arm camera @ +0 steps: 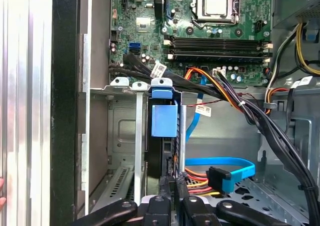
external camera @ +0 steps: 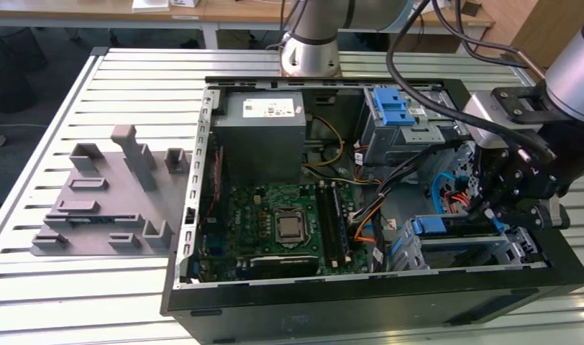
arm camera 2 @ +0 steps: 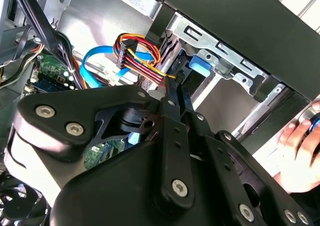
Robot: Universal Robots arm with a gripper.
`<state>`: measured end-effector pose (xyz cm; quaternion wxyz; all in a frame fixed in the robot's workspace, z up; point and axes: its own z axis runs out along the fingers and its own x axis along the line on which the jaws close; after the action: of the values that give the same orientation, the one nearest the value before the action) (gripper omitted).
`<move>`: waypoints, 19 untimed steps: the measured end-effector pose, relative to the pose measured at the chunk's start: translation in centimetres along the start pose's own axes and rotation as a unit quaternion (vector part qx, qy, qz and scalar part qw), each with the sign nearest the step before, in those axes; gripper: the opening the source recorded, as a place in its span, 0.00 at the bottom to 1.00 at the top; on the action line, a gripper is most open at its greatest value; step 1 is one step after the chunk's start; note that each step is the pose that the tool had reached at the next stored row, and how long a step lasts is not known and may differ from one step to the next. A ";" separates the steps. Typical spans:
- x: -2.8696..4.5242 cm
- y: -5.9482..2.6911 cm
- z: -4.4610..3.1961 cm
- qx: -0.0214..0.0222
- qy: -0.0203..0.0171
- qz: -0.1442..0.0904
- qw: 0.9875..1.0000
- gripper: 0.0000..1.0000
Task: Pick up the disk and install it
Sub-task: 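Insert the first disk wire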
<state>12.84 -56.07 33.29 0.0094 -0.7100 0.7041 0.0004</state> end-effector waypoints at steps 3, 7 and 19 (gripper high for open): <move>0.02 0.00 0.12 0.000 0.000 0.000 1.000 0.16; 0.03 0.00 0.24 0.000 0.000 0.000 1.000 0.16; 0.03 0.00 -0.40 0.000 0.000 0.000 1.000 0.24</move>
<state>12.84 -56.10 33.69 0.0094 -0.7103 0.7038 0.0005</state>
